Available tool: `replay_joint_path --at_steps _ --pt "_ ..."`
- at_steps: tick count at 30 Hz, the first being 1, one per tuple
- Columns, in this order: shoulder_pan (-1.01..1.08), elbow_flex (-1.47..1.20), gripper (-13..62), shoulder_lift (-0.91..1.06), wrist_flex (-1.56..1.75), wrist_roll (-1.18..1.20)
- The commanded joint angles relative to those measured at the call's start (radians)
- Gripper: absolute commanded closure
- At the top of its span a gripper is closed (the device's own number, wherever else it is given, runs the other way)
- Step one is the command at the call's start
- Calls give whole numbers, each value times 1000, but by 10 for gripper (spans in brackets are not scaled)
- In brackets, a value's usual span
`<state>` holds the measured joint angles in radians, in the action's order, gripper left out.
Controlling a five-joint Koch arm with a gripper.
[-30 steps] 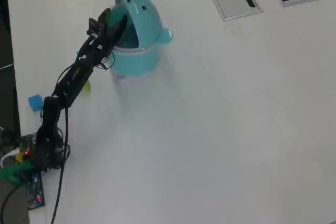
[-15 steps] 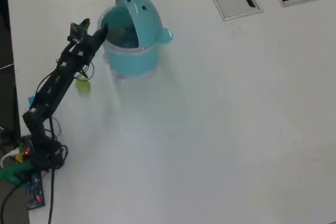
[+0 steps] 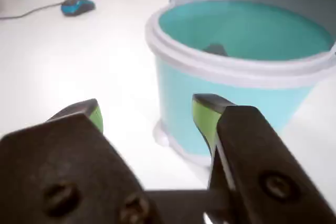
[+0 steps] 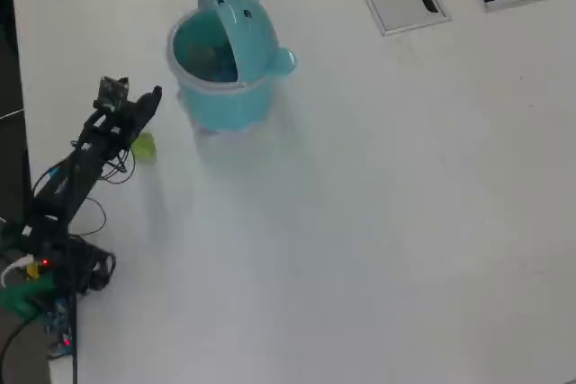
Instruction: Grasp RGB lego blocks and put them in the bin one by one.
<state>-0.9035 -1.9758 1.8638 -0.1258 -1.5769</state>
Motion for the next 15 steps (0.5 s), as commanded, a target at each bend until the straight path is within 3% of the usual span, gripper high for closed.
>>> replay_joint_path --at_steps 1,15 --pt "-11 9 176 64 15 -9" --pt "-72 -253 163 103 29 -18"
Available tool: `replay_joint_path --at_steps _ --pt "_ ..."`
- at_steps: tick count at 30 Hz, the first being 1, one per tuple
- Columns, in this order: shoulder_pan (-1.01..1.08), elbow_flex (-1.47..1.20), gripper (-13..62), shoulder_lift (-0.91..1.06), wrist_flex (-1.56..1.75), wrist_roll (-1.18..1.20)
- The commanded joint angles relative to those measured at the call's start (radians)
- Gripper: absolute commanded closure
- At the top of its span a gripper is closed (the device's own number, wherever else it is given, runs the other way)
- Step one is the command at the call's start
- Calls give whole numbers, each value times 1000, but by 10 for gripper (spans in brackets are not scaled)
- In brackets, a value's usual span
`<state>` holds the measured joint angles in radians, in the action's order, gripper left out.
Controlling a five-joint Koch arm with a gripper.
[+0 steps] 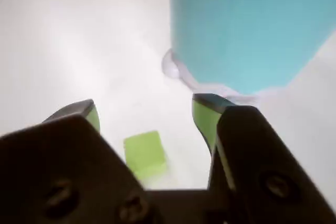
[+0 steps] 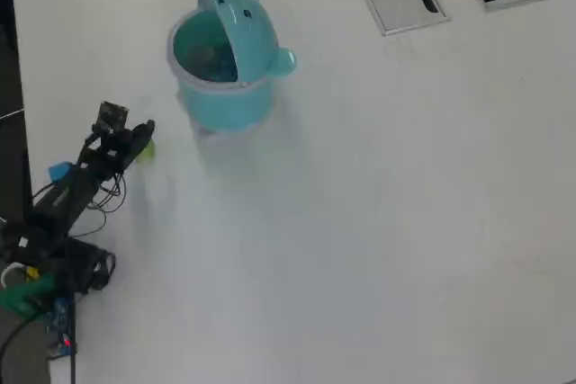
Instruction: Grasp RGB lego blocks and put them in the bin one by one.
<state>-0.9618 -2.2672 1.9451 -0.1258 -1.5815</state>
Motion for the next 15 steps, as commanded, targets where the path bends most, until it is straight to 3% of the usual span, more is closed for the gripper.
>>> replay_joint_path --at_steps 1,15 --pt "-18 31 163 11 51 -18" --pt "-38 -15 163 -144 118 -48"
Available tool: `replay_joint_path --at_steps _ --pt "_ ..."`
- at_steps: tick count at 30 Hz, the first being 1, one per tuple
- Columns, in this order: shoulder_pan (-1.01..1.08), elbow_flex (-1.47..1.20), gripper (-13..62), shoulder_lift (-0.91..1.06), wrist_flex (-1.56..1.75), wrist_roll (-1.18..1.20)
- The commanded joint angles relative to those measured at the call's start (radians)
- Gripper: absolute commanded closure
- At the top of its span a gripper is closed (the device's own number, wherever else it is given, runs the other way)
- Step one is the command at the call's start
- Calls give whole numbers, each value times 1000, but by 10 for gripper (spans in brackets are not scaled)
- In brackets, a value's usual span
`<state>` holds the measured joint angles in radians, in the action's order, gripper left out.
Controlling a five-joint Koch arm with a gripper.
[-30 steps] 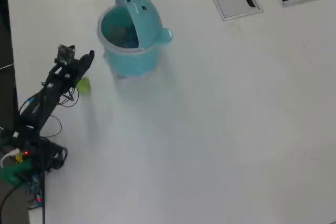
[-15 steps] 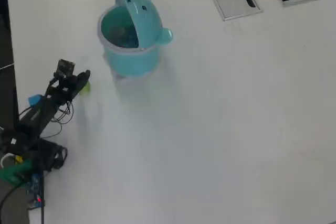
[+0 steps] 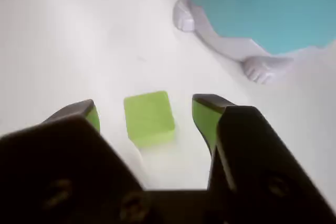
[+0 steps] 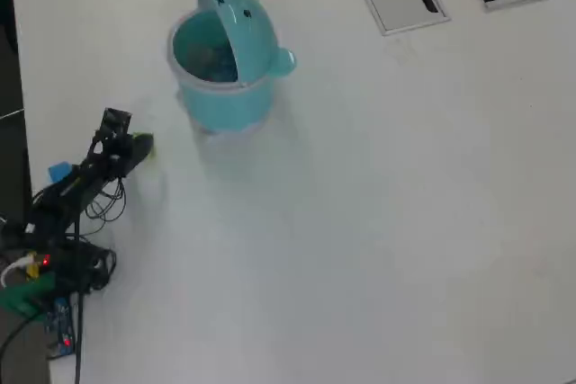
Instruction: Grasp RGB lego blocks and put them in the bin one by one.
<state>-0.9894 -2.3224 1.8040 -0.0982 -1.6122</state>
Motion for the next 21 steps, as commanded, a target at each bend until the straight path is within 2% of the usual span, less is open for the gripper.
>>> replay_joint_path --at_steps 1,21 --pt "-11 38 163 -17 101 -18" --pt "-11 0 171 -262 316 -28"
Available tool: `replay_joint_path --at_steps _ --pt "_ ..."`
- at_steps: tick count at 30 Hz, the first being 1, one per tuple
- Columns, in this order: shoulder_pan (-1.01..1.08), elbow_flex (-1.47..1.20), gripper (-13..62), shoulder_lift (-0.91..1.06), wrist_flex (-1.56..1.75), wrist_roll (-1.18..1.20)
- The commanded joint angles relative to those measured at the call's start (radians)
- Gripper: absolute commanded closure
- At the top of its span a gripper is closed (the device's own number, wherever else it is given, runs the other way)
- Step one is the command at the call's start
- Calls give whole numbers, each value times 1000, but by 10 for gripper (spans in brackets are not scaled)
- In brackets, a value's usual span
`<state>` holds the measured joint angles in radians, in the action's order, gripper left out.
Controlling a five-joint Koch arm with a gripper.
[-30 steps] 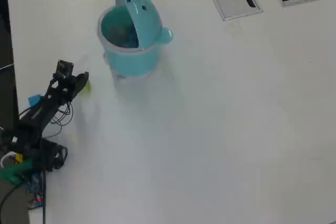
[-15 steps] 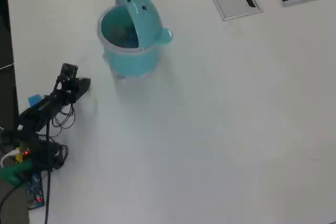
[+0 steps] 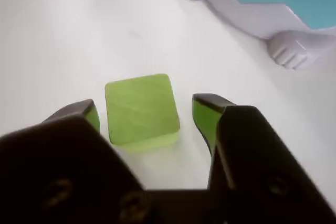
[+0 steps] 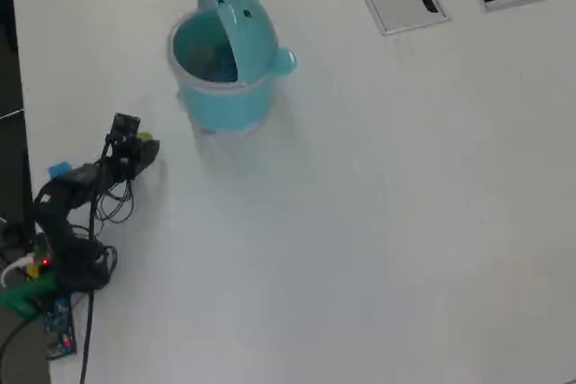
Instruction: Grasp RGB lego blocks and put them in the bin one by one.
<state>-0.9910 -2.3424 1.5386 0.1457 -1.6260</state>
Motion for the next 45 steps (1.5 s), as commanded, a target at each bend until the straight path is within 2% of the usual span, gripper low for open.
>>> replay_joint_path --at_steps 1,12,20,25,36,39,45 --pt "-9 18 171 -5 74 -14" --pt "-11 -11 211 -55 153 -14" --pt "-52 -12 389 -91 291 110" --pt "-81 6 393 -74 302 126" --pt "-34 92 394 201 156 163" --pt "-20 233 395 293 12 163" --pt "-18 414 395 324 -84 170"
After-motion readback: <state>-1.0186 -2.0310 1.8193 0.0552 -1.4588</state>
